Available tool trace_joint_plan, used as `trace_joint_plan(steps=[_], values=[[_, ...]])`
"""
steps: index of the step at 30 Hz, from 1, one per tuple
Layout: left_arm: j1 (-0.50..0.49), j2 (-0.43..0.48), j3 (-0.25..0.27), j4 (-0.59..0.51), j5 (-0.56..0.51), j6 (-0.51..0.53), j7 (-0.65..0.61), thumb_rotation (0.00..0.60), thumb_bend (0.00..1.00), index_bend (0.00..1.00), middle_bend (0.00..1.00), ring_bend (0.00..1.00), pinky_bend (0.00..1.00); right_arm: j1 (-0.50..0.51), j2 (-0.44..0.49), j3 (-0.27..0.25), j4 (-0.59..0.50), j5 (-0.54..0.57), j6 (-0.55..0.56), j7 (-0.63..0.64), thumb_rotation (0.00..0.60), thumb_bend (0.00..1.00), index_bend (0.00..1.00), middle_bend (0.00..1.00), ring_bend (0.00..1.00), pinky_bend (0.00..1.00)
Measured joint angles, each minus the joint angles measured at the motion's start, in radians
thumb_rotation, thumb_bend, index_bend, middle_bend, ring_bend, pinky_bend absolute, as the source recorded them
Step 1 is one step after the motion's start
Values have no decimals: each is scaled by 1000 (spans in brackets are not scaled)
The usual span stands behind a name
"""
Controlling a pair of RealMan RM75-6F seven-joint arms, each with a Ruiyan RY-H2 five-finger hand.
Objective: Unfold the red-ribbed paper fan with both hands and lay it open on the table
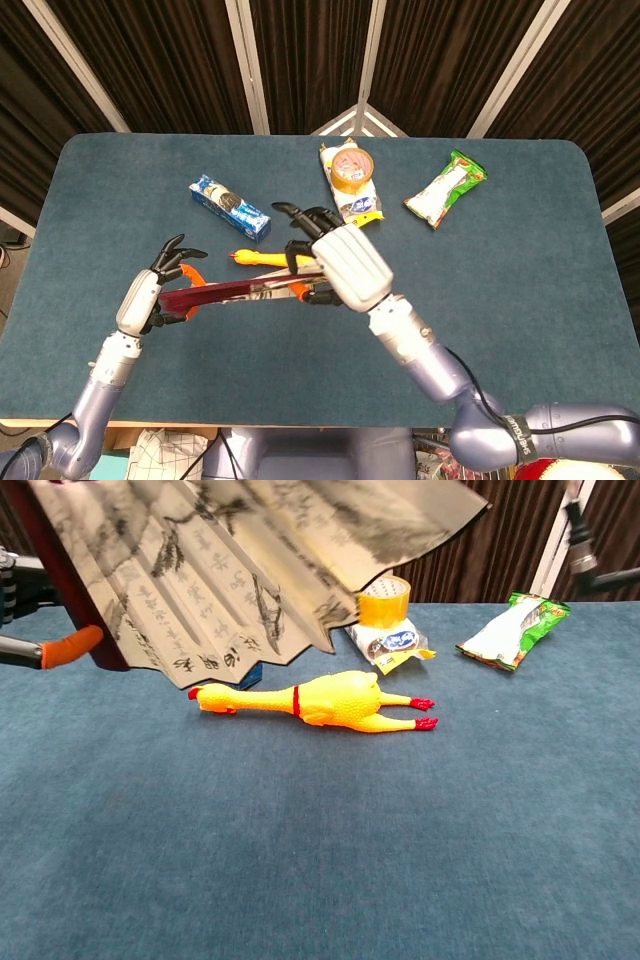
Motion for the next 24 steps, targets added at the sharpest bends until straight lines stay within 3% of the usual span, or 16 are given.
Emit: trace_joint_plan(steps=[8, 24], values=[[1, 42, -8, 16, 30, 45, -10, 600, 584, 644, 238, 0, 164, -49, 49, -9, 46, -44, 1, 99, 600, 464, 761, 150, 277, 213], [13, 11, -21, 176, 114, 205, 216, 600, 584, 637, 238, 0, 164, -147, 127, -72, 181, -175, 33, 192, 600, 466, 764, 150, 277, 213]])
